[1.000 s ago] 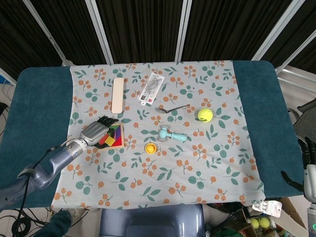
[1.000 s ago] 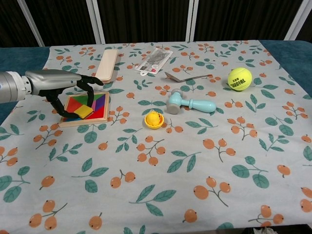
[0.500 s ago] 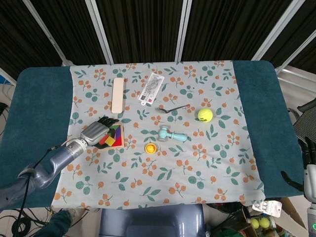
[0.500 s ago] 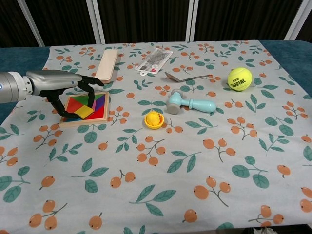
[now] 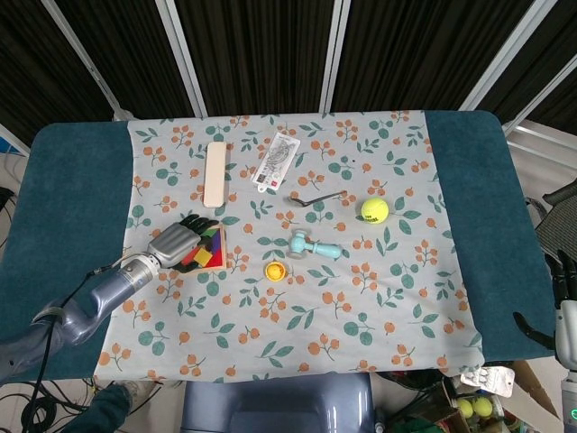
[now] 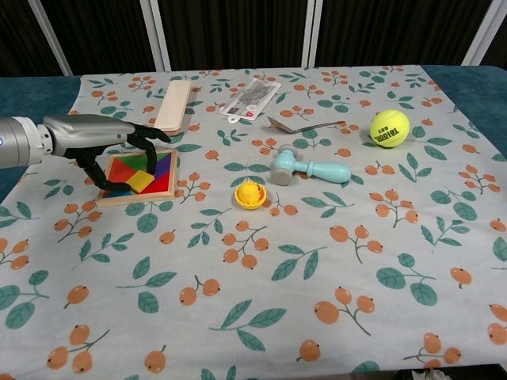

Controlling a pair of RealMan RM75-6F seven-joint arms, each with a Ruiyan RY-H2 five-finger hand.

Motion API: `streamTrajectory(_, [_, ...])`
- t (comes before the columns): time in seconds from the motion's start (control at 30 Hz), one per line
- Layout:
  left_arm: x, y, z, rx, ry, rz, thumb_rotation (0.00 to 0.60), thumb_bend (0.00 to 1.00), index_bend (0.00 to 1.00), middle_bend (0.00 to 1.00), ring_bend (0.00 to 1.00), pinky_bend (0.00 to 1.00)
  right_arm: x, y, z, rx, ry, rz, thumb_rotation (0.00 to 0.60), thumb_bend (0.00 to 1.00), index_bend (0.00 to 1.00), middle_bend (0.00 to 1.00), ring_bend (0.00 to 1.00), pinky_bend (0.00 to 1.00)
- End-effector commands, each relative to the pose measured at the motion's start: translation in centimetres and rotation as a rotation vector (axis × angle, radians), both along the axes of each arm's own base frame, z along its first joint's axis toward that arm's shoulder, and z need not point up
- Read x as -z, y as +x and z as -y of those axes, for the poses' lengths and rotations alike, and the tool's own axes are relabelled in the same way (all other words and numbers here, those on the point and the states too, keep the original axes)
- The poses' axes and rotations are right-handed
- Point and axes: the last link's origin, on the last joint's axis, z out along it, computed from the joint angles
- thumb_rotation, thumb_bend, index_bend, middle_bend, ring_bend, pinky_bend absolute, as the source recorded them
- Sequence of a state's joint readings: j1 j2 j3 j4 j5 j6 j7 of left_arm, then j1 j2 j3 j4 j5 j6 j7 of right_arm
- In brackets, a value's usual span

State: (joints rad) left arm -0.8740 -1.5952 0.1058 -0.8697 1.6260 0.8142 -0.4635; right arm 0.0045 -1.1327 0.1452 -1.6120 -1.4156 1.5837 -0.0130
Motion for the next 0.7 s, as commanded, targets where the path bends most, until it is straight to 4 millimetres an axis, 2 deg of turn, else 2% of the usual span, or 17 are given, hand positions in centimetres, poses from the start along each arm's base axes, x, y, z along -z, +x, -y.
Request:
streamTrajectory(0.03, [-0.1, 0.1, 0.0, 0.004, 0.000, 0.001, 0.600, 0.36, 0.39, 0.04, 0.00, 0.00, 0.0, 0.0, 0.0, 0.001, -0.003, 0.001, 0.600, 0.11, 0.00, 0.00, 0.04, 0.23])
streamTrajectory(0.53, [-0.4, 0.3, 0.2, 0.019, 0.010, 0.010, 0.600, 0.36, 0.38, 0.04, 0.00, 0.00, -0.1, 0.0, 0.0, 0.001, -0.009, 0.001, 0.600, 0.11, 0.00, 0.00, 0.04, 0.23])
streamTrajectory(0.7, [-1.9, 0.9, -0.1, 0.073, 0.080, 0.047, 0.600, 0.36, 0.32, 0.03, 0.00, 0.00, 0.0, 0.0, 0.1, 0.003, -0.009, -0.001, 0.600, 0.11, 0.00, 0.00, 0.04, 0.23])
